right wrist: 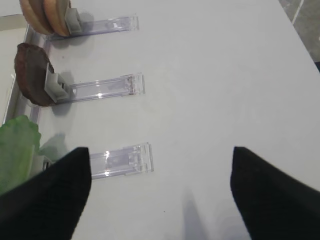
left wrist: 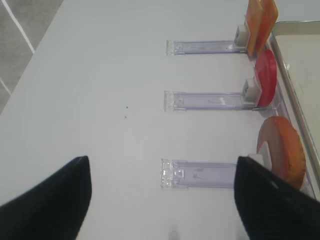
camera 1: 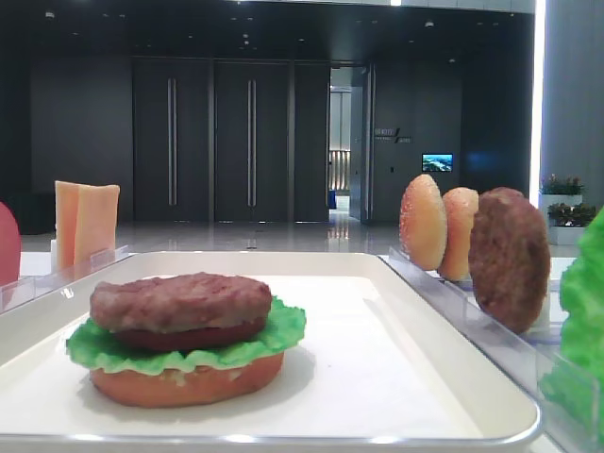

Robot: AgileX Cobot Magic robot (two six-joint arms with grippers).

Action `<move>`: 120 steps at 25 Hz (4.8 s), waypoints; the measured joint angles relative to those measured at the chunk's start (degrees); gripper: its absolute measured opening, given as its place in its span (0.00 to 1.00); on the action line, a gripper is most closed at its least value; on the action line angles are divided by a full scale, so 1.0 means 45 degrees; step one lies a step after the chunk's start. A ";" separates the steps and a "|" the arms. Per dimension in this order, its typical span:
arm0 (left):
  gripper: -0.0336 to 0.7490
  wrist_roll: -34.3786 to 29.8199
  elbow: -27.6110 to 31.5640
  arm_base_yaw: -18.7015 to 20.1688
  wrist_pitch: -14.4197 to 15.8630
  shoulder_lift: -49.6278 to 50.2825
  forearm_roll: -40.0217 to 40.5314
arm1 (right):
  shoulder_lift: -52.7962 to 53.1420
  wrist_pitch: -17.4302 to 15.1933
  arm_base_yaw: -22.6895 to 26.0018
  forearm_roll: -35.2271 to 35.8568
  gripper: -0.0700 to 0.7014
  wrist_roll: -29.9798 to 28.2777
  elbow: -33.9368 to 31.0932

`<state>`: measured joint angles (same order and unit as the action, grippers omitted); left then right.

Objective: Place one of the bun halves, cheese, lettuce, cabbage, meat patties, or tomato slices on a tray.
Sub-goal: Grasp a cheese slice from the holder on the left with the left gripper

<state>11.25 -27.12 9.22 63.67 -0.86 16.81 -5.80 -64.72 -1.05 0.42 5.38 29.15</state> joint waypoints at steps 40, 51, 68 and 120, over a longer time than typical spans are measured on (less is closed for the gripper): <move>0.93 -0.0680 -0.8532 0.0000 0.1264 1.5574 -0.1534 | 0.0000 0.0000 0.0000 0.0000 0.80 0.0000 0.0000; 0.93 -0.0717 -1.4042 0.0000 0.1497 2.1088 -0.1781 | 0.0000 -0.0011 0.0000 0.0000 0.80 0.0000 0.0000; 0.93 -0.0158 -1.7899 0.0000 0.1543 2.5829 -0.2418 | 0.0000 -0.0011 0.0000 0.0000 0.80 0.0000 0.0000; 0.93 0.1613 -1.9143 0.2129 0.1546 2.7799 -0.2452 | 0.0000 -0.0011 0.0000 0.0000 0.79 0.0000 0.0000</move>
<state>18.51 -113.26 18.80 70.63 124.23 5.78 -5.80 -64.76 -1.05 0.42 5.38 29.15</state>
